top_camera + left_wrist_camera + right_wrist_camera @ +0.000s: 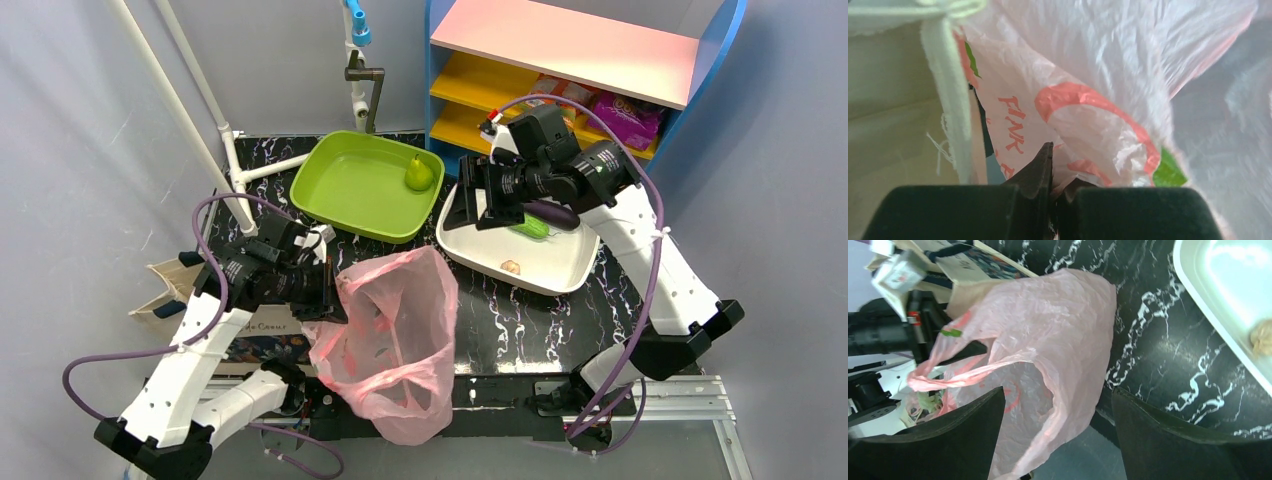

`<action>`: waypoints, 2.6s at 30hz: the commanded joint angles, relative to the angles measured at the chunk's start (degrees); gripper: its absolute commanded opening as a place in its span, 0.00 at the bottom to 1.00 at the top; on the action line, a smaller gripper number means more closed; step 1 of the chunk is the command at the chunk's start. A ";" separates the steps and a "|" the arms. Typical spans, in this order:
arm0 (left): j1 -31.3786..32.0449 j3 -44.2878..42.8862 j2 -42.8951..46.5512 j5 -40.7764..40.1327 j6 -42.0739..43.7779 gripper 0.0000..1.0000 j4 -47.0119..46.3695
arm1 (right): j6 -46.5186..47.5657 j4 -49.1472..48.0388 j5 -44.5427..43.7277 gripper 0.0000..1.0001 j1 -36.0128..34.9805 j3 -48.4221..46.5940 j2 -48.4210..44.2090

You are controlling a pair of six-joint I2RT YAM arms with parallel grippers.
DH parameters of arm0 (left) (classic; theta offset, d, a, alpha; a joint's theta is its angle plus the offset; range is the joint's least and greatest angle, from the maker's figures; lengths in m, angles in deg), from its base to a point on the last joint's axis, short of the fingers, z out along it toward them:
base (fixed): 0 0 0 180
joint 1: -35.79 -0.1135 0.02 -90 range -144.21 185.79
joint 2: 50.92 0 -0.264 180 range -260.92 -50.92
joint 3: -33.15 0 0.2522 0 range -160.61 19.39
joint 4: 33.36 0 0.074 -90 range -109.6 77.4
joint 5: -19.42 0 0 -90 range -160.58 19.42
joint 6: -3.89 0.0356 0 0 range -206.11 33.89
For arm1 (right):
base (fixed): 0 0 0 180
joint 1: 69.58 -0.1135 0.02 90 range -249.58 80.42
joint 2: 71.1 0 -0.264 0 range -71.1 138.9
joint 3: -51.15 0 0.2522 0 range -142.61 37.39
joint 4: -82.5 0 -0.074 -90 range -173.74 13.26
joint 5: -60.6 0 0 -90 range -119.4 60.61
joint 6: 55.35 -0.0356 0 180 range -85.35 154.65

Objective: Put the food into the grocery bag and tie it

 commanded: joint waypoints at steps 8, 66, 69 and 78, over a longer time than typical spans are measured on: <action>0.09 -3.42 -2.75 -8.29 1.91 0.00 6.09 | 4.45 -7.95 -7.59 0.83 1.84 -13.47 13.93; 0.00 -13.96 -11.35 -13.96 -0.42 0.00 8.22 | -10.78 -46.23 -32.64 0.49 3.81 -16.34 47.66; 0.00 -13.19 -11.04 -13.96 -0.43 0.00 7.80 | -11.20 -44.91 -39.22 0.49 2.00 -16.51 47.09; 0.00 -12.82 -9.94 -13.96 0.86 0.00 8.18 | -7.99 -45.16 -47.46 0.50 -0.48 -22.25 50.11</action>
